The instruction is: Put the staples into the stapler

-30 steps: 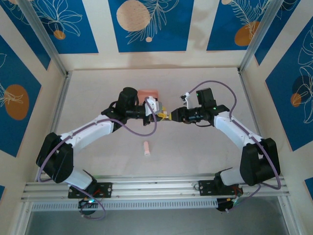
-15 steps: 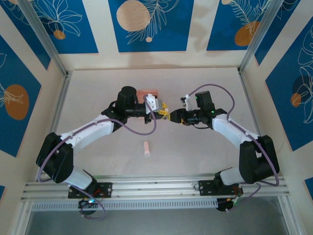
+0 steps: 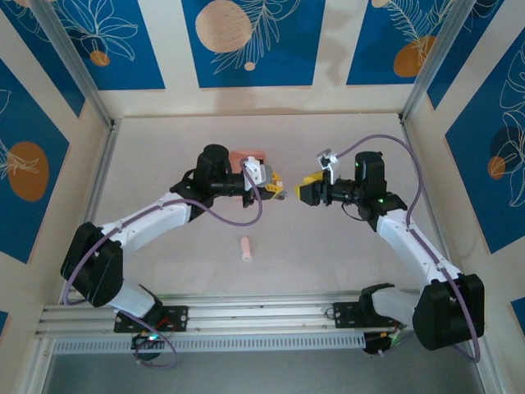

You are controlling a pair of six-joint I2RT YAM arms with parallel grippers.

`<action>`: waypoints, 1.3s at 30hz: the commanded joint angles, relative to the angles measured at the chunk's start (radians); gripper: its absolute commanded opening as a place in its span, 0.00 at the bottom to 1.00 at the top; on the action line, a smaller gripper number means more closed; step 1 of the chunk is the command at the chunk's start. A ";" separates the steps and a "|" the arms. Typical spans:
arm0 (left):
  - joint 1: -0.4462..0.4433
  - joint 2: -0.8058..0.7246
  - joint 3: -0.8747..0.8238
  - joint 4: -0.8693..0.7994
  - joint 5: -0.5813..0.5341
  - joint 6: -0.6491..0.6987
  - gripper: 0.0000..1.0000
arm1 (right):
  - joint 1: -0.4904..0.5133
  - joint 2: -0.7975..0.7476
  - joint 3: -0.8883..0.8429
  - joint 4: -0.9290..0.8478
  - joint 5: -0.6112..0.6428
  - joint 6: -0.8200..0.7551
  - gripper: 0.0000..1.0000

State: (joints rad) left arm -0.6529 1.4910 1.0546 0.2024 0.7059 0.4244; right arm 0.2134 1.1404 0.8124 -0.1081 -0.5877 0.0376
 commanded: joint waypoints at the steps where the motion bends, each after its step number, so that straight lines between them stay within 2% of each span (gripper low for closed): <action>1: -0.010 -0.008 0.001 0.020 0.047 -0.004 0.10 | 0.020 0.015 0.053 -0.010 -0.111 -0.295 0.61; 6: -0.010 -0.001 0.012 0.009 0.069 -0.001 0.10 | 0.078 0.050 0.085 -0.112 -0.110 -0.608 0.60; 8: -0.010 0.006 0.021 0.006 0.089 -0.007 0.10 | 0.111 0.069 0.089 -0.137 -0.058 -0.693 0.60; 11: -0.011 0.012 0.022 0.015 0.102 -0.012 0.10 | 0.145 0.086 0.096 -0.159 -0.046 -0.767 0.62; 26: -0.011 0.014 0.018 0.059 0.168 -0.041 0.10 | 0.173 0.134 0.087 -0.029 -0.018 -0.699 0.58; 33: -0.015 0.026 0.012 0.136 0.164 -0.098 0.11 | 0.171 0.155 0.073 0.012 -0.036 -0.690 0.47; 36: -0.015 0.022 -0.004 0.167 0.134 -0.106 0.12 | 0.172 0.163 0.073 0.031 -0.038 -0.672 0.38; 39: -0.014 0.016 -0.005 0.158 0.101 -0.112 0.21 | 0.165 0.156 0.069 0.035 -0.035 -0.654 0.30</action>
State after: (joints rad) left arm -0.6575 1.5089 1.0542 0.3138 0.8204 0.3378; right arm 0.3794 1.2999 0.8837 -0.0990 -0.6060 -0.6399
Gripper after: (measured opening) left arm 0.199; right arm 0.317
